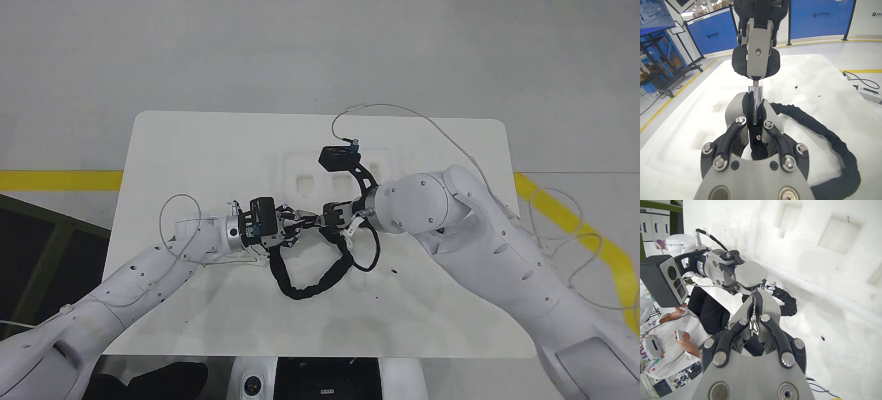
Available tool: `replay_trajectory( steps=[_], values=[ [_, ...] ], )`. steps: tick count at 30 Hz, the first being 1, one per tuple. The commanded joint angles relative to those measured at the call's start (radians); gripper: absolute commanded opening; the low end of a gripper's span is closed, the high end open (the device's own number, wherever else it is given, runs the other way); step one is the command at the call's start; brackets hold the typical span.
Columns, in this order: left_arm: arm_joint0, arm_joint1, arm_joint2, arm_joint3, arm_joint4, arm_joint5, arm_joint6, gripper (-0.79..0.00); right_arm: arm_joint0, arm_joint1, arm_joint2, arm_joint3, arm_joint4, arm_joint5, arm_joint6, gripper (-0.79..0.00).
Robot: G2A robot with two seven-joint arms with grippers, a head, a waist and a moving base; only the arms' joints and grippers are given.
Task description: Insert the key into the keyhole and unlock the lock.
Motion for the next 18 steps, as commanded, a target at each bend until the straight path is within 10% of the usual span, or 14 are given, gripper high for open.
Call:
replay_trajectory(
  steps=[1,6,8,11,18],
  values=[
    [0.0,0.0,0.0,0.0,0.0,0.0,0.0,-0.785,0.0,-0.001,0.0,0.001,-0.003,0.003,0.001,-0.785],
    [0.0,0.0,0.0,0.0,0.0,0.0,0.0,-0.785,-0.001,-0.003,-0.004,0.005,-0.006,0.002,-0.001,-0.785],
    [0.0,0.0,0.0,0.0,0.0,0.0,0.0,-0.785,0.001,-0.005,-0.003,0.007,-0.003,-0.001,-0.002,-0.579],
    [0.0,0.0,0.0,0.0,0.0,0.0,0.0,-0.785,0.002,-0.005,0.002,0.007,-0.003,-0.004,-0.001,-0.468],
    [0.0,0.0,0.0,0.0,0.0,0.0,0.0,-0.785,-0.005,0.0,0.03,-0.014,0.002,-0.01,0.006,-0.468]
  ],
)
